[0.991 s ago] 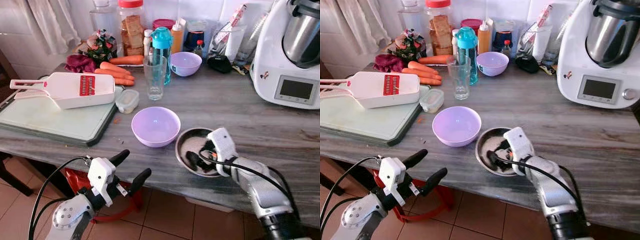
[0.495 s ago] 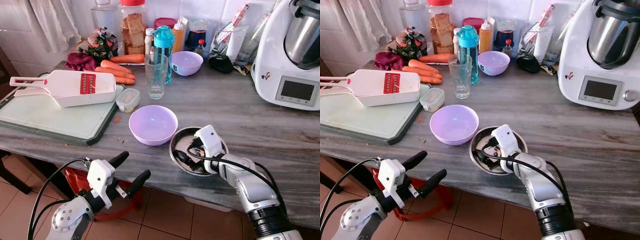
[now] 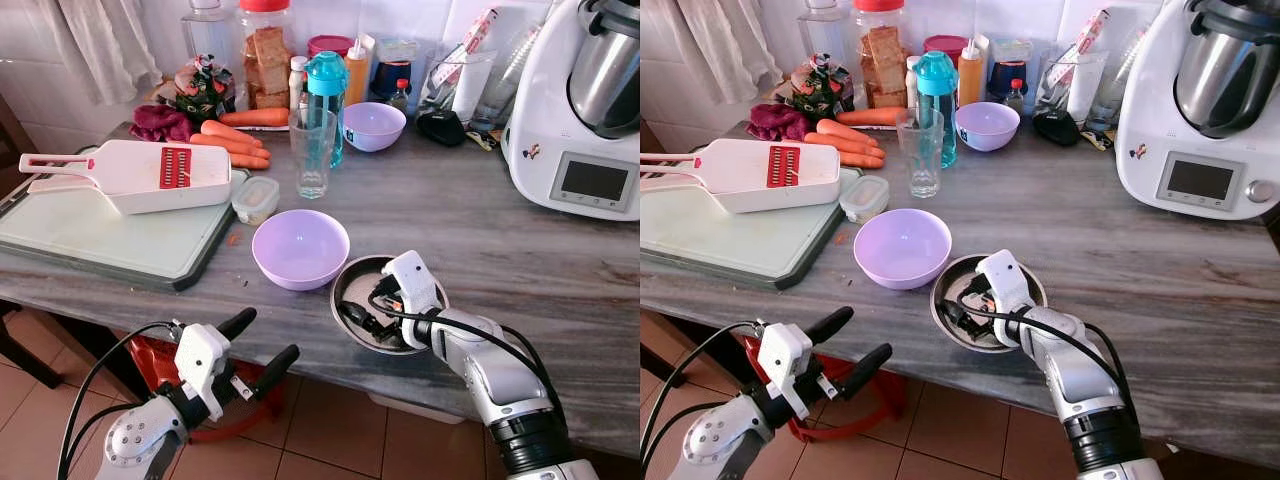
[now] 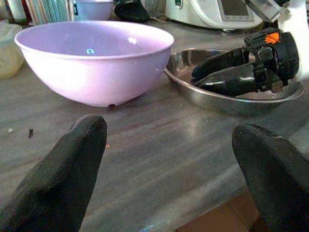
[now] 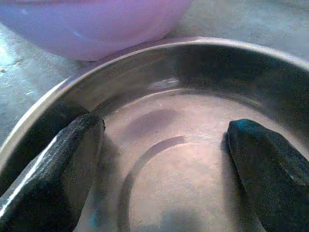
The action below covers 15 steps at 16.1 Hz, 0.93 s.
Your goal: Setting the table
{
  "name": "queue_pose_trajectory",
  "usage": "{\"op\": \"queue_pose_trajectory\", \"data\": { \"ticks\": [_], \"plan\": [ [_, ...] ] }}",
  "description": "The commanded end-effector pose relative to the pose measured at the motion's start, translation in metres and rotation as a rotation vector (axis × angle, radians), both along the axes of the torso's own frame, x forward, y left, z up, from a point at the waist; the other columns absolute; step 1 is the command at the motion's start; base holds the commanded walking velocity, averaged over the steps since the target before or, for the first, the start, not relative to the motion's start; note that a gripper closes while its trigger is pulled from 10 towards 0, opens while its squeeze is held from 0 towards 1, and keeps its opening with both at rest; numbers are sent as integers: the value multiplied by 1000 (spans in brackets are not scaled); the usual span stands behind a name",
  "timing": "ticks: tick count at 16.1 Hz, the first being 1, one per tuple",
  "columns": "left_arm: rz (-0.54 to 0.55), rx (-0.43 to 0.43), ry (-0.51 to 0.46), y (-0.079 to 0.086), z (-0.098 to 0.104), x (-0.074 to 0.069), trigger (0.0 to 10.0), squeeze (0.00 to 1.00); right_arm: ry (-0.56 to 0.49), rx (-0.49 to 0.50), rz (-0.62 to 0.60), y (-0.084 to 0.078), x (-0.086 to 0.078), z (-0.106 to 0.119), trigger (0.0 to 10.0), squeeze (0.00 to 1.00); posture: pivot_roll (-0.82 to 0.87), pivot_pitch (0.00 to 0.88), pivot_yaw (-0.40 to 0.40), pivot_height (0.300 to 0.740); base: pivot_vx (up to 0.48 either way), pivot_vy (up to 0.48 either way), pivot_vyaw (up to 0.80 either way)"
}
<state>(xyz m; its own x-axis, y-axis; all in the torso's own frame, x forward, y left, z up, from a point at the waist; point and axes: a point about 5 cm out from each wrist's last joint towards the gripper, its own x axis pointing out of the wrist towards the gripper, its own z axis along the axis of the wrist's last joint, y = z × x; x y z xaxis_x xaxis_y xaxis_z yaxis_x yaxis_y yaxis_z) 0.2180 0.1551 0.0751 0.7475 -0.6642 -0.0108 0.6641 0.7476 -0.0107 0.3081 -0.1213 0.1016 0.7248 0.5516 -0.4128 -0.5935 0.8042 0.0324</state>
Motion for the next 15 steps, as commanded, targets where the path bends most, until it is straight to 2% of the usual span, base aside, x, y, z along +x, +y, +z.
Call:
{"op": "queue_pose_trajectory", "data": {
  "ticks": [1, 2, 4, 6, 8, 9, 10, 12, 13, 14, 15],
  "plan": [
    [-7, 6, -2, 0, -1, 0, 10000, 0, -48, -7, -19, -5, 3, 10, 10000, 0, 87, 41, -16, 740, 0, 0, 0],
    [4, -2, -11, 2, -1, 0, 10000, 0, -86, -2, -80, -19, 3, 17, 10000, 0, 85, 39, -14, 740, 0, 0, 0],
    [2, -5, -16, 4, -2, 0, 10000, 0, -164, 14, -165, -36, 1, 30, 10000, 0, 78, 37, -12, 740, 0, 0, 0],
    [28, -1, -21, 12, -4, 3, 10000, 0, -238, 68, -241, -47, -2, 42, 10000, 0, 65, 34, -4, 740, 0, 0, 0],
    [98, -10, -37, 22, -5, 8, 10000, 0, -287, 73, -306, -55, -4, 46, 10000, 0, 57, 31, 2, 740, 0, 0, 0],
    [176, -11, -58, 31, -3, 15, 10000, 0, -327, 78, -371, -59, -7, 47, 10000, 0, 52, 31, 6, 740, 0, 0, 0],
    [270, 7, -92, 41, 1, 26, 10000, 0, -369, 43, -442, -61, -12, 47, 10000, 0, 49, 27, 9, 740, 0, 0, 0],
    [355, 17, -148, 47, 13, 40, 10000, 0, -446, -7, -523, -63, -17, 50, 10000, 0, 44, 24, 12, 740, 0, 0, 0],
    [433, 16, -181, 47, 28, 54, 10000, 0, -502, 55, -432, -56, -21, 53, 10000, 0, 37, 14, 17, 740, 0, 0, 0],
    [486, 12, -186, 47, 34, 62, 10000, 0, -519, 36, -453, -56, -23, 53, 10000, 0, 34, 9, 19, 740, 0, 0, 0],
    [513, -5, -188, 45, 38, 67, 10000, 0, -509, 81, -476, -55, -24, 54, 10000, 0, 34, 9, 19, 740, 0, 0, 0]
  ]
}}
